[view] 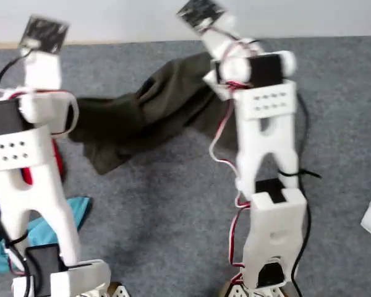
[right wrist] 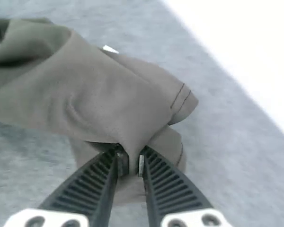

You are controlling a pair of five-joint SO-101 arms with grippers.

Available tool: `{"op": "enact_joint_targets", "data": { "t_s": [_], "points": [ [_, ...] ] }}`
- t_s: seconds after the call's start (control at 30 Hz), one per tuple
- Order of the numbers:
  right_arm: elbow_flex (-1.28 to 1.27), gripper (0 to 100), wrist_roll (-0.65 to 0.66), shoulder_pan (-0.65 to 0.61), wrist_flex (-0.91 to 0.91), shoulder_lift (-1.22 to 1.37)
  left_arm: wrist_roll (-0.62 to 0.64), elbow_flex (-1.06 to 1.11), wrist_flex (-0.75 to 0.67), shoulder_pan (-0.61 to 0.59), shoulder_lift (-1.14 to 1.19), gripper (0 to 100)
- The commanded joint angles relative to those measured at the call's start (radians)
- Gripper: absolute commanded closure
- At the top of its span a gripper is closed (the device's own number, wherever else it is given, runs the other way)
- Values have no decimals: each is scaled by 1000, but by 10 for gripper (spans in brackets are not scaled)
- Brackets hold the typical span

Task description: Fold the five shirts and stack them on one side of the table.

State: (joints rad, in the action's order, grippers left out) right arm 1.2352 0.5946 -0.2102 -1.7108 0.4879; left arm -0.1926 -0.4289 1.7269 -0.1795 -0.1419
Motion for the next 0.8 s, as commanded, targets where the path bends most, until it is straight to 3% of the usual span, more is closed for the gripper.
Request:
{"op": "enact_joint_targets", "data": {
  "t_s": [0.0,0.2,0.33,0.6,0.77],
  "points": [
    [40,988,41,81,-5,-142,49,-156,-41,63,-34,997],
    [29,988,95,200,-87,-232,48,-162,-5,46,-41,997],
    [-118,988,137,246,-85,-278,43,-50,26,-2,-40,995],
    [-586,988,163,124,-84,-461,-35,111,25,-66,-32,980],
    [-675,988,158,54,-44,-481,-35,113,-54,-61,-32,973]
  ]
}}
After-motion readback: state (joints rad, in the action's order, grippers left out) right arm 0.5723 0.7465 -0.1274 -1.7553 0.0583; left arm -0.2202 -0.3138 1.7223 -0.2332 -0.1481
